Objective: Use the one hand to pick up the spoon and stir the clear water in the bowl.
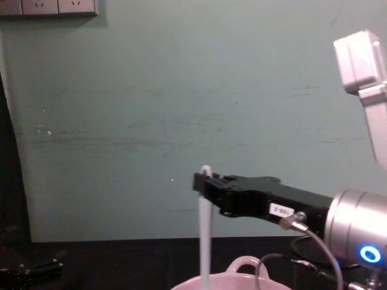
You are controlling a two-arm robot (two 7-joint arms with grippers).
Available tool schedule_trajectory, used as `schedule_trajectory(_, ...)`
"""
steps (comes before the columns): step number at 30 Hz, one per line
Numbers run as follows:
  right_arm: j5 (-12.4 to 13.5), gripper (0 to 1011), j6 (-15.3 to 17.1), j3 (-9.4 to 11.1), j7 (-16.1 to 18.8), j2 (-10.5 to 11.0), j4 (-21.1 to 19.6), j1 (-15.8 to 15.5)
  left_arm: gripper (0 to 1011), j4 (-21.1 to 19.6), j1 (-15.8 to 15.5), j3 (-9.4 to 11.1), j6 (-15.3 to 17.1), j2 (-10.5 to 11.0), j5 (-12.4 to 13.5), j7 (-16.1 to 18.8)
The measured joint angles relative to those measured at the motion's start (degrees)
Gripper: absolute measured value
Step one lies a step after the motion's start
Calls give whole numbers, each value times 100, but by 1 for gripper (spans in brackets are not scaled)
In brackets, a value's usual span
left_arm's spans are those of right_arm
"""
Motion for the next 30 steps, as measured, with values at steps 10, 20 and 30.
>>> schedule_trajectory(10, 101, 109, -74, 362, -164, 215, -147, -177, 1005, 0, 0, 0, 0, 0, 0, 0)
schedule_trajectory(20, -93, 110, 76, 480, -270, 599, -703, -471, 1005, 0, 0, 0, 0, 0, 0, 0)
schedule_trajectory(30, -349, 110, 233, 181, -184, 652, -1150, -639, 1005, 0, 0, 0, 0, 0, 0, 0)
